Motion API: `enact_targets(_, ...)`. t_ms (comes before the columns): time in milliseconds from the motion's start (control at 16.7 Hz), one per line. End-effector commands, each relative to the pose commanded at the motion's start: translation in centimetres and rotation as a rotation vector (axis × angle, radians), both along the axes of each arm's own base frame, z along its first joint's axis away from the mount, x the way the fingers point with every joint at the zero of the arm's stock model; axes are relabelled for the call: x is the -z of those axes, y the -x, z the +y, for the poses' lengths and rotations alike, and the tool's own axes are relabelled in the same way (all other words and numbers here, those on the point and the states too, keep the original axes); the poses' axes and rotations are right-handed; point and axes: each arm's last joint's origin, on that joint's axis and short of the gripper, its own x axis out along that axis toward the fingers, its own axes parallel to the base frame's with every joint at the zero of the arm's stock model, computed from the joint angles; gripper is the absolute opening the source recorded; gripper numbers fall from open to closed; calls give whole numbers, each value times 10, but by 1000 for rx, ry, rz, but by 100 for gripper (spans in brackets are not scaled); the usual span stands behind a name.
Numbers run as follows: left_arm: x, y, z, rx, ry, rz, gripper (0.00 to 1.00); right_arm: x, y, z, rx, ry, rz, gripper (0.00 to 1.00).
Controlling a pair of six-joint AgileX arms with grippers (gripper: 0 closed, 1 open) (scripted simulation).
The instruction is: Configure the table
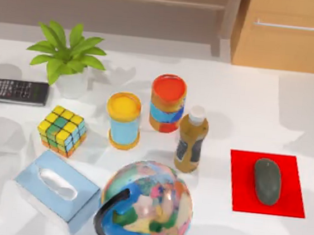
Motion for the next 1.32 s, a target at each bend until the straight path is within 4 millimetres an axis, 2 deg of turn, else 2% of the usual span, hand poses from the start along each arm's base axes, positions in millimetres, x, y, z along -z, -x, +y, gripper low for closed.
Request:
enact_targets(120, 0, 0, 0, 0, 0, 0, 100, 1, -10, -26, 59, -47, -11, 0)
enact_targets(300, 0, 0, 0, 0, 0, 0, 100, 6, -25, -46, 91, -88, -14, 0)
enact_targets(780, 0, 0, 0, 0, 0, 0, 100, 9, -30, -47, 89, -98, -13, 0)
enact_targets(1140, 0, 0, 0, 0, 0, 0, 100, 12, -57, -48, 90, -97, -15, 0)
enact_targets(1320, 0, 0, 0, 0, 0, 0, 100, 14, -59, -49, 94, -98, -11, 0)
